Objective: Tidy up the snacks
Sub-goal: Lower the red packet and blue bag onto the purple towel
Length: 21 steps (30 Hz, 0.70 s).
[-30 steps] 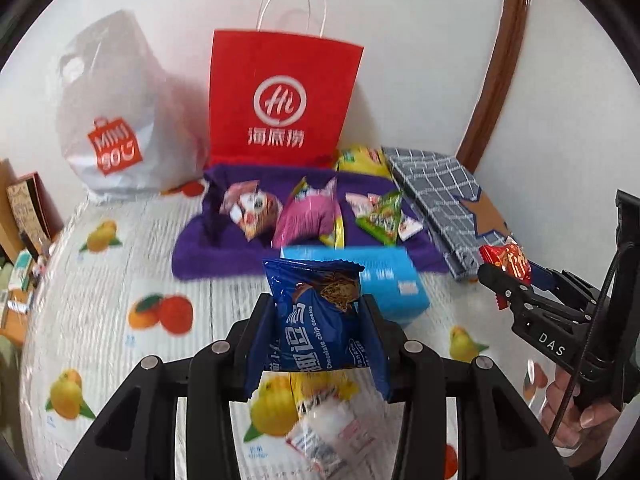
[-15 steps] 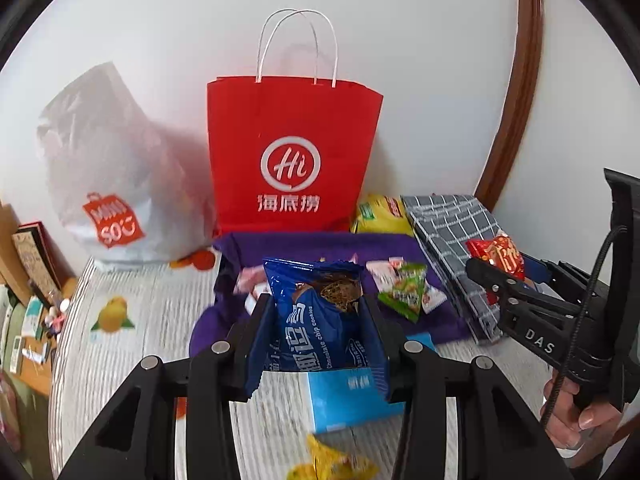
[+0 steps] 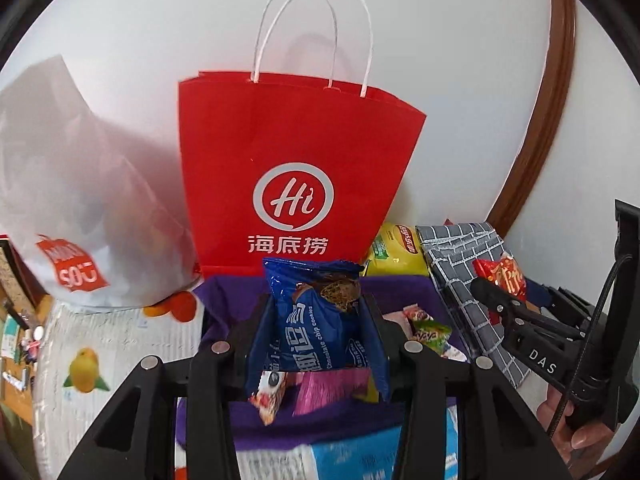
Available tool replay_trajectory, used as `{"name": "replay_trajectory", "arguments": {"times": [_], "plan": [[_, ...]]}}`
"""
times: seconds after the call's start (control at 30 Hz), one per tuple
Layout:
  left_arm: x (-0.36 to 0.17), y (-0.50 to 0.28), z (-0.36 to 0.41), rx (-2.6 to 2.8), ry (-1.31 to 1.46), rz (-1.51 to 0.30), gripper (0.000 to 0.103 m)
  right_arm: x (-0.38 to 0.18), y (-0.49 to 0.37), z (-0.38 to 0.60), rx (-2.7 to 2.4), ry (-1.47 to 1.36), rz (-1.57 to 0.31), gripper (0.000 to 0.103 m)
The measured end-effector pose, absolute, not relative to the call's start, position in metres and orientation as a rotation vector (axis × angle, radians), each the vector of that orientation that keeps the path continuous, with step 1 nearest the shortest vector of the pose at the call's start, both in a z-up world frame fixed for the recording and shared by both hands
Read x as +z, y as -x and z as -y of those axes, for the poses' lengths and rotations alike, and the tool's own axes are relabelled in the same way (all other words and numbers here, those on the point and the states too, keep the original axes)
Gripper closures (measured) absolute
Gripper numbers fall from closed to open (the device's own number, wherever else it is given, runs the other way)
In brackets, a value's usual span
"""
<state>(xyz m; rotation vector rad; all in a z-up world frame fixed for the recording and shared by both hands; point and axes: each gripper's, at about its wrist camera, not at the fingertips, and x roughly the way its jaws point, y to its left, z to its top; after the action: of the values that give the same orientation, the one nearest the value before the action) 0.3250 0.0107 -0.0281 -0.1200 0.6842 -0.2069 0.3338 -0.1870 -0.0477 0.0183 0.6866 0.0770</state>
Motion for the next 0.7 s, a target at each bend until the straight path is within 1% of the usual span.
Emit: {"name": "replay_trajectory", "arguments": {"times": [0.07,0.13,0.27,0.5,0.7], "plan": [[-0.038,-0.332,-0.011,-0.213,0.122,-0.693,0.062,-0.057,-0.342,0.185,0.087,-0.026,-0.701,0.051],[-0.049,-0.344,-0.009,-0.193,0.093,-0.740,0.062,-0.068,-0.348,0.184,0.098,-0.018,-0.716,0.051],[-0.059,-0.355,-0.015,-0.151,0.081,-0.760,0.062,-0.091,-0.366,0.183,0.092,0.015,-0.772,0.051],[-0.073,-0.364,-0.022,-0.141,0.092,-0.803,0.062,-0.105,-0.377,0.195,0.087,-0.001,-0.814,0.051],[-0.074,-0.364,-0.022,-0.149,0.099,-0.810,0.062,-0.118,-0.382,0.183,0.116,0.026,-0.850,0.051]]}}
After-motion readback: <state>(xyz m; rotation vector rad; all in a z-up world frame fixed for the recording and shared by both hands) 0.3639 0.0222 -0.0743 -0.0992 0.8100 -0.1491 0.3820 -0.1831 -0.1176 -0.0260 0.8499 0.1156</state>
